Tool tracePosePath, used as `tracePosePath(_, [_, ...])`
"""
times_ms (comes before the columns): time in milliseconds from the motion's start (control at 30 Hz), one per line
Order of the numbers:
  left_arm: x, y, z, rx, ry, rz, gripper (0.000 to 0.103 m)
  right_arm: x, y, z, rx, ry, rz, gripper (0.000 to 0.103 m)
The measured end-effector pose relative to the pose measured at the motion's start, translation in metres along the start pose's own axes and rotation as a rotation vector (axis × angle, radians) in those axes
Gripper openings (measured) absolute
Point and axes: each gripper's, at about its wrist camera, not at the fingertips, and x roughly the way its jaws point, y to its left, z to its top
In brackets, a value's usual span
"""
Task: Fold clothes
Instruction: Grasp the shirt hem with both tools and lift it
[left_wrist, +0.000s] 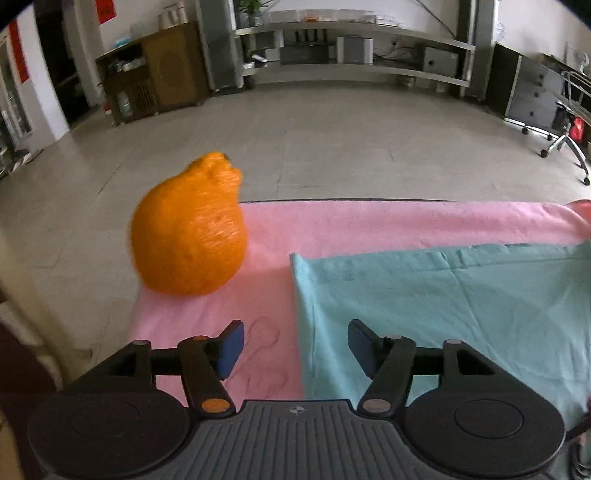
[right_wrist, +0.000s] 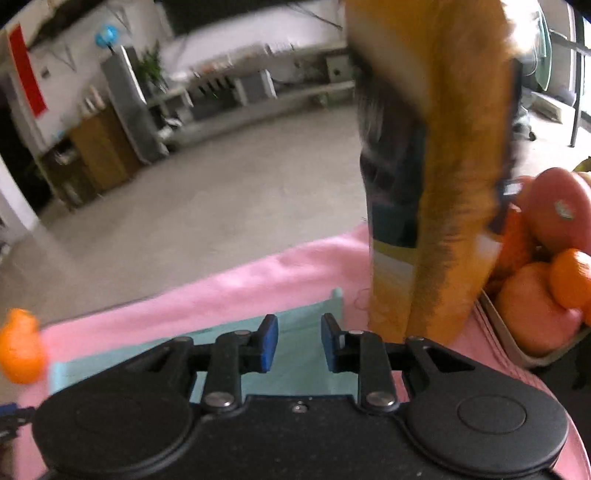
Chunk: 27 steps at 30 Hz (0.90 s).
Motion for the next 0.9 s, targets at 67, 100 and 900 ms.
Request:
tracePosePath(67, [0.011,0.001,0.003,-0.022,0.006,-0.018,0.073,0.017,0.003,-0.001,0.007,0.008,-0.043,0.026])
tracePosePath(100, [0.018,0.002,0.005,-0.034,0.013,-0.021,0.073,0.025,0.004,-0.001,0.011,0.012,-0.064,0.026])
tracePosePath(900, [-0.076,-0.013,0.006,0.016,-0.293,0.012,0.002,-0.055,0.011,0.008,-0.062,-0.135,-0.038,0.003])
